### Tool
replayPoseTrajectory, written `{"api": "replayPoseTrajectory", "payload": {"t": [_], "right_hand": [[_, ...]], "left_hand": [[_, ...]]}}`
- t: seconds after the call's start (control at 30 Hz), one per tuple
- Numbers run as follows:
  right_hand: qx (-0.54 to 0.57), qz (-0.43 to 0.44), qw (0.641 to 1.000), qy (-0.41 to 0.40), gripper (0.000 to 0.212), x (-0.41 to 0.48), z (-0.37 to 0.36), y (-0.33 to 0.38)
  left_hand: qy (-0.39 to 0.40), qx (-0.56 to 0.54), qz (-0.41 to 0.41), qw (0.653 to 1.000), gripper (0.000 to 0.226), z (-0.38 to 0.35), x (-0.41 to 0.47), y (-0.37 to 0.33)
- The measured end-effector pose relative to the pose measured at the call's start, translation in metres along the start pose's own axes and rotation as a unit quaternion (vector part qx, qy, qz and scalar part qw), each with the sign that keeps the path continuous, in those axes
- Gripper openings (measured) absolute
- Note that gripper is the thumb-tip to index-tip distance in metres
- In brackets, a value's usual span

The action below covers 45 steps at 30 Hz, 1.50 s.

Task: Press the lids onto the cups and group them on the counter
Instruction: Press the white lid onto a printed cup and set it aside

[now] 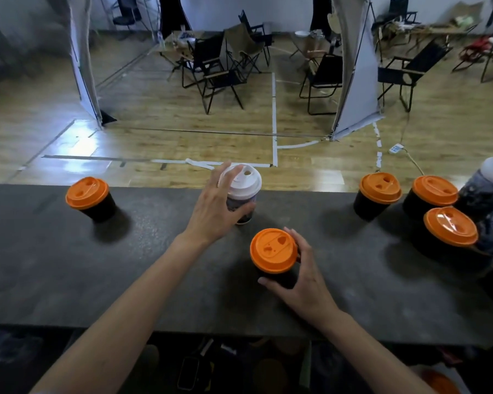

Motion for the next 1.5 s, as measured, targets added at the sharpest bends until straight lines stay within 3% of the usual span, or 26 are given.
{"api": "replayPoseTrajectory", "payload": {"t": [0.2,0.37,0.43,0.53,0.57,0.63,0.7,0.77,0.83,0.97,1.13,1.27,1.5], "right_hand": [[0.040,-0.035,0.998,0.021,0.108,0.002,-0.005,-0.013],[0.066,-0.030,0.997,0.021,0.102,0.003,-0.004,-0.019],[0.075,-0.032,0.996,0.021,0.094,0.003,-0.001,-0.021],[0.098,-0.041,0.994,0.001,0.080,0.002,0.006,-0.029],[0.104,-0.047,0.993,-0.004,0.077,0.002,0.009,-0.033],[0.105,-0.047,0.993,-0.002,0.075,0.002,0.016,-0.039],[0.088,-0.035,0.995,0.015,0.076,0.002,0.021,-0.043],[0.077,-0.025,0.996,0.030,0.078,0.001,0.024,-0.047],[0.085,-0.025,0.995,0.039,0.079,-0.001,0.025,-0.051],[0.091,-0.032,0.995,0.030,0.081,-0.002,0.027,-0.052],[0.089,-0.022,0.996,0.011,0.074,-0.004,0.027,-0.053],[0.077,-0.010,0.997,0.024,0.091,-0.004,0.022,-0.053],[0.062,-0.010,0.998,0.018,0.089,-0.007,0.019,-0.056]], "left_hand": [[0.002,0.002,0.032,0.999,0.081,0.005,0.002,-0.005],[0.013,0.058,0.051,0.997,0.097,0.014,-0.002,-0.017],[-0.044,0.071,0.000,0.997,0.085,0.024,-0.015,-0.040],[-0.156,0.022,-0.095,0.983,0.039,0.015,-0.061,-0.077],[-0.147,-0.011,-0.072,0.986,0.032,0.002,-0.075,-0.080],[-0.081,-0.121,0.072,0.987,0.031,-0.033,-0.093,-0.070],[-0.045,-0.260,0.206,0.942,0.033,-0.069,-0.100,-0.057],[-0.060,-0.335,0.258,0.904,0.035,-0.094,-0.104,-0.055],[-0.076,-0.362,0.276,0.887,0.038,-0.109,-0.109,-0.064],[-0.097,-0.358,0.262,0.891,0.040,-0.114,-0.113,-0.073],[-0.073,-0.394,0.273,0.874,0.045,-0.123,-0.105,-0.077],[-0.076,-0.400,0.276,0.871,0.046,-0.122,-0.116,-0.072],[-0.059,-0.410,0.317,0.853,0.047,-0.119,-0.091,-0.069]]}}
Point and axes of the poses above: each hand's wrist, its own x-axis towards the middle knuckle, its own z-axis out of the back of the hand, y = z × x, the point moved 3 cm from there along x, towards the middle knuckle, and after that the axes turned 15 degrees about -x, right-handed, at the moved point
